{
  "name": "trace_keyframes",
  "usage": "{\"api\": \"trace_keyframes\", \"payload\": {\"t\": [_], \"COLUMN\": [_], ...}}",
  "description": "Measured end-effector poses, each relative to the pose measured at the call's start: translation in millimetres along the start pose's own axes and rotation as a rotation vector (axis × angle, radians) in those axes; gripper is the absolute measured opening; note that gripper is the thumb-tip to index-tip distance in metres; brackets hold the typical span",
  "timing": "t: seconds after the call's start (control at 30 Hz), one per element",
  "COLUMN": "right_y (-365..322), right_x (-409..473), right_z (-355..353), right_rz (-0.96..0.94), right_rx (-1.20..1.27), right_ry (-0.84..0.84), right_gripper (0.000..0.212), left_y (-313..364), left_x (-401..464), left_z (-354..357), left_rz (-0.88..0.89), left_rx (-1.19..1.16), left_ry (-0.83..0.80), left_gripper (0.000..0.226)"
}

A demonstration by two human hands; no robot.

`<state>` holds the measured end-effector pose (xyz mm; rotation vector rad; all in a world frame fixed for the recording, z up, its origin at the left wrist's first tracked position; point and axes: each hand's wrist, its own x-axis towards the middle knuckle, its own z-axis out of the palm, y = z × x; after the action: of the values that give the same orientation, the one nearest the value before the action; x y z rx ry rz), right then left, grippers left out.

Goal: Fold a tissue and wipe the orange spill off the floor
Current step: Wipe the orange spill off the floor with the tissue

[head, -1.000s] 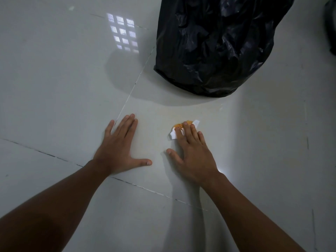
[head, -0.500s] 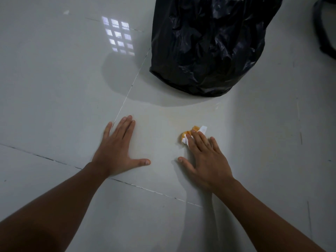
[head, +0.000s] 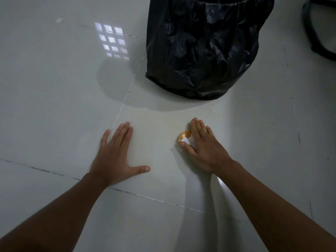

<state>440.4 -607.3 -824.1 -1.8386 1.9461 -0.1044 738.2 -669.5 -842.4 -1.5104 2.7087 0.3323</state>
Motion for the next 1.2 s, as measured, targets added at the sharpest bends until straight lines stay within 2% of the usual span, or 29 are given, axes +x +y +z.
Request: {"api": "trace_keyframes", "payload": {"t": [0.13,0.4,0.7,0.9,1.07,1.2], "right_y": [-16.2,-35.8,-22.1,-38.1,-58.2,-49.2], "right_x": [-15.3,-14.7,35.3,56.1,28.0,-17.1], "right_z": [2.7,13.3,-4.8,-3.1,16.5,31.5], "right_rz": [0.077,0.165,0.012,-0.084,-0.239,-0.309], "right_rx": [0.013,0.088,-0.018,-0.018,-0.044,-0.166], "right_ry": [0.06,-0.03,-0.051,-0.069,-0.076,-0.054], "right_gripper": [0.076,0.088,0.088,0.086,0.083,0.088], "left_y": [-0.3,0.6,0.3,0.0,0.7,0.6], "left_x": [0.4,0.5,0.5,0.9,1.3,0.1], "left_z": [-0.1,0.3,0.3,-0.3,0.5,0.2], "left_rz": [-0.003,0.006,0.008,0.009,0.005,0.004], "left_rx": [0.002,0.02,0.008,0.021,0.028,0.015], "left_ry": [0.0,-0.003,0.001,-0.011,-0.019,-0.014], "left_gripper": [0.136,0.134,0.134,0.134,0.134,0.134]}}
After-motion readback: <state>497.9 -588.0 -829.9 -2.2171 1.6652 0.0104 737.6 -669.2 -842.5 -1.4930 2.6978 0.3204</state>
